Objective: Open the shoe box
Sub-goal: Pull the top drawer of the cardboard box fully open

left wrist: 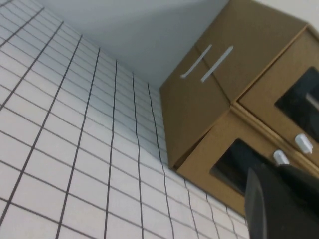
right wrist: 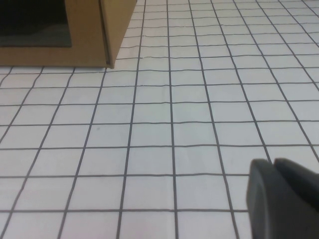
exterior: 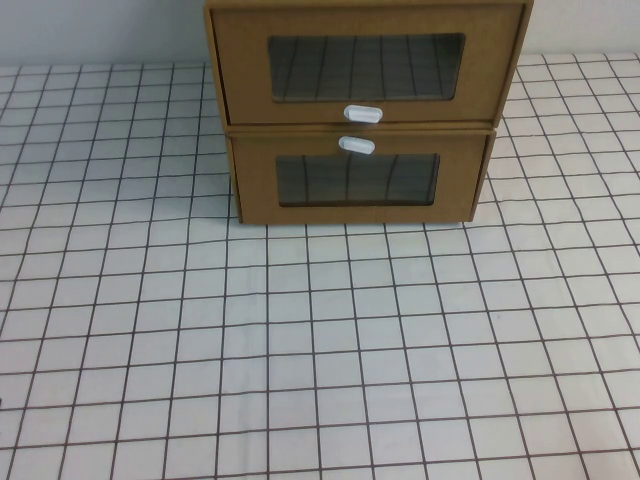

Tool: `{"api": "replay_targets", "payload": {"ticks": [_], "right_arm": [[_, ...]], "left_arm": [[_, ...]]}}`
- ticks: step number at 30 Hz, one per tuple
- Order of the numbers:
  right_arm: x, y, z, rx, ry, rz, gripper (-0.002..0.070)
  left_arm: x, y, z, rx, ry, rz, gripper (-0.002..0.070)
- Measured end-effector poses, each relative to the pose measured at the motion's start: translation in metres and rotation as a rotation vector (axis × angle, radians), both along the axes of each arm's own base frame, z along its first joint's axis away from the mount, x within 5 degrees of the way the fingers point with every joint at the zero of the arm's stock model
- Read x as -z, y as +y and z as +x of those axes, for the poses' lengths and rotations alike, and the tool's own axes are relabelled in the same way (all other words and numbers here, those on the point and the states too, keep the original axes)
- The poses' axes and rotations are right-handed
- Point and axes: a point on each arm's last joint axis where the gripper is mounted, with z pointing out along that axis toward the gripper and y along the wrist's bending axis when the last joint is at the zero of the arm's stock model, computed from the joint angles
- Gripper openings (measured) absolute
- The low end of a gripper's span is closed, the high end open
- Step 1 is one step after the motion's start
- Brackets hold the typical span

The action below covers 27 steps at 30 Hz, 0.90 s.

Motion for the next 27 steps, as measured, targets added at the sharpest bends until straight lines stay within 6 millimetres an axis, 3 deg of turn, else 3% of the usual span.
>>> {"api": "replay_targets", "payload": {"ticks": [7, 11, 14, 20, 27], "right_arm": [[0.000, 0.000, 0.000, 0.000, 0.000, 0.000, -0.0013], [0.000, 0.000, 0.000, 0.000, 0.000, 0.000, -0.0013], [0.000, 0.000, 0.000, 0.000, 0.000, 0.000, -0.0013], [0.000, 0.000, 0.000, 0.000, 0.000, 0.000, -0.0014], [0.000, 0.000, 0.000, 0.000, 0.000, 0.000, -0.0013]], "left_arm": [[-0.010, 0.000, -0.001, 0.004, -0.030, -0.001, -0.0003], [-0.051, -0.009, -0.002, 0.119, 0.015, 0.207, -0.0003], [-0.085, -0.013, 0.007, 0.209, 0.141, 0.383, -0.0003], [-0.149, -0.026, 0.055, 0.425, 0.299, 0.623, -0.0003], [-0.214, -0.048, 0.142, 0.599, 0.196, 0.657, -0.0003]]}}
